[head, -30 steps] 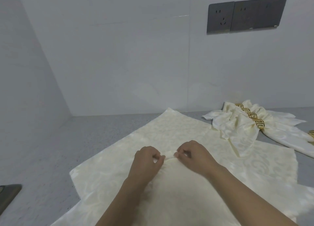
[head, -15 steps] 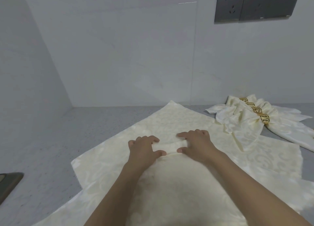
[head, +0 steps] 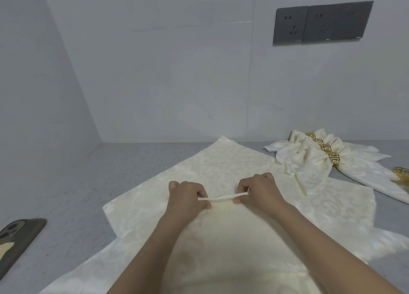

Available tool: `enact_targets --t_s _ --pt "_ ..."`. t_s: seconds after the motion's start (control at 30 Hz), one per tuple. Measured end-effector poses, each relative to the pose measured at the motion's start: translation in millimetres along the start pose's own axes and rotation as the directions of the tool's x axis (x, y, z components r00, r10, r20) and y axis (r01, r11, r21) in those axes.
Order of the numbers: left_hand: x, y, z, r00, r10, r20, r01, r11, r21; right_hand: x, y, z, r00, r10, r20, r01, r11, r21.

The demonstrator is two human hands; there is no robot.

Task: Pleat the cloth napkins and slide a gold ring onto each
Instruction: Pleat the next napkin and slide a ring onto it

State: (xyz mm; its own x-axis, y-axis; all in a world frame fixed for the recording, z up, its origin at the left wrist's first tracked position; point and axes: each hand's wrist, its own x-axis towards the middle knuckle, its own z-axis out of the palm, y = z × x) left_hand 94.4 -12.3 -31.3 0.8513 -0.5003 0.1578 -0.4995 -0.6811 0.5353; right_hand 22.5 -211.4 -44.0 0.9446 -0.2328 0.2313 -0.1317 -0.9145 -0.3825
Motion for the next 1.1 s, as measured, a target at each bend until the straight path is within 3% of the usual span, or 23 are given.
enact_targets --t_s 0.37,0.6,0.77,0.93,1.1 --pt "-23 -2 -9 0.993 -0.007 0.122 0.000 0.998 0.057 -30 -1 -13 0.997 0.007 0.071 -0.014 0.995 0.100" --pt "-33 -9 1 1.000 -0.007 0.021 0.008 1.000 -0.026 -43 10 1 0.998 -0.013 -0.064 0.026 0.975 0.219" --pt "-35 -5 7 0.996 -0.025 -0.087 0.020 0.998 -0.063 -39 9 8 0.988 0.077 -0.131 -0.039 0.963 0.267" --pt "-31 -5 1 1.000 -0.010 -0.014 0.010 0.998 -0.059 -36 4 9 0.996 0.019 -0.092 -0.007 0.991 0.131" --pt "-27 -4 0 0.999 0.033 -0.028 -0.033 0.999 0.028 -35 4 7 0.997 -0.018 -0.075 0.024 0.997 0.075"
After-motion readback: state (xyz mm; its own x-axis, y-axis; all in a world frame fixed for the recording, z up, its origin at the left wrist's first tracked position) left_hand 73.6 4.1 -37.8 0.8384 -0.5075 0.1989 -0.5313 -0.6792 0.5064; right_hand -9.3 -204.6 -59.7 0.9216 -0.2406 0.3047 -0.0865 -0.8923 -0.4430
